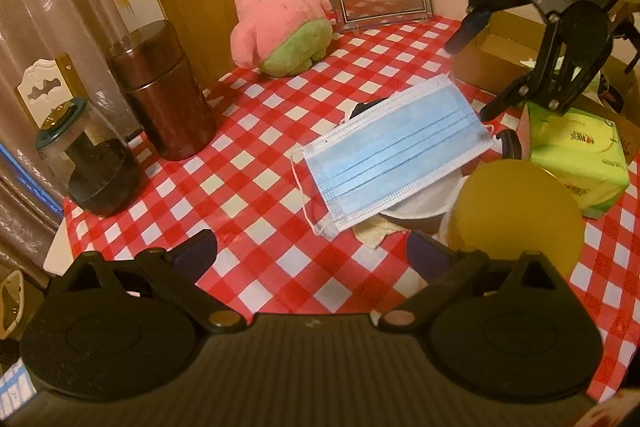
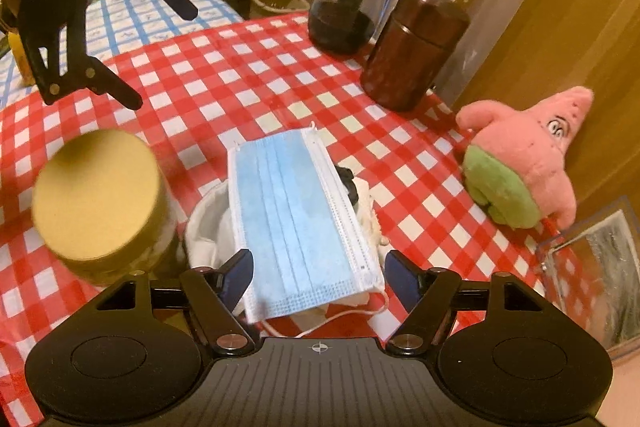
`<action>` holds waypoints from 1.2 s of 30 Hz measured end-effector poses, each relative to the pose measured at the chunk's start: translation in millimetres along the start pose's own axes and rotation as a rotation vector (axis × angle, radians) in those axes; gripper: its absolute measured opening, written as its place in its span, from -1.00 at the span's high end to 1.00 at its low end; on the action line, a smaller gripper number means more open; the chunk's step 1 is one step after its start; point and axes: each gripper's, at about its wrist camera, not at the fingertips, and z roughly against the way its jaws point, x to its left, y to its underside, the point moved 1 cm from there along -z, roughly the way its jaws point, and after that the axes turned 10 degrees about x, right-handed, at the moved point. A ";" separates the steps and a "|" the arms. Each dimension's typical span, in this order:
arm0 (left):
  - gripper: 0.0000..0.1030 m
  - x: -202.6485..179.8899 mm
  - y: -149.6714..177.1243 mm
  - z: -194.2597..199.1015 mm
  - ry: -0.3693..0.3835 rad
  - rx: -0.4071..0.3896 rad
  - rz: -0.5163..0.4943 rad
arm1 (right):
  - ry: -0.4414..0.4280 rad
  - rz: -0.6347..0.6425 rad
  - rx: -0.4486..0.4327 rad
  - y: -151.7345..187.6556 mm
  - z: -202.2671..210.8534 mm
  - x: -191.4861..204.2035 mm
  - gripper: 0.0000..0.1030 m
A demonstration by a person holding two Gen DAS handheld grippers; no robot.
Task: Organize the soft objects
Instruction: 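Reach the right tool to the blue face mask and grasp it, then lift the blue mask with the right tool while the left tool grasps the grey item's black loop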
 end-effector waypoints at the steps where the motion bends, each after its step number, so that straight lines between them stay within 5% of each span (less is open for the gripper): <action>1: -0.95 0.2 -0.6 -2.3 0.002 -0.002 0.002 | -0.003 0.007 0.008 -1.6 -5.6 -1.5 -0.41; 13: -0.95 5.5 0.4 -24.5 0.022 0.004 0.034 | -0.007 0.012 0.032 -0.1 -40.0 -4.6 -0.37; 22: -0.95 4.5 1.0 -28.2 0.025 0.014 0.063 | 0.027 0.054 0.015 4.1 -31.6 6.4 0.61; 29: -0.95 4.9 -2.5 -21.9 0.029 0.006 0.081 | 0.022 -0.040 -0.049 8.0 -6.6 -2.6 0.96; 36: -0.94 7.7 -14.0 -20.9 0.039 -0.001 0.119 | 0.055 -0.183 -0.147 17.4 32.4 -21.9 0.97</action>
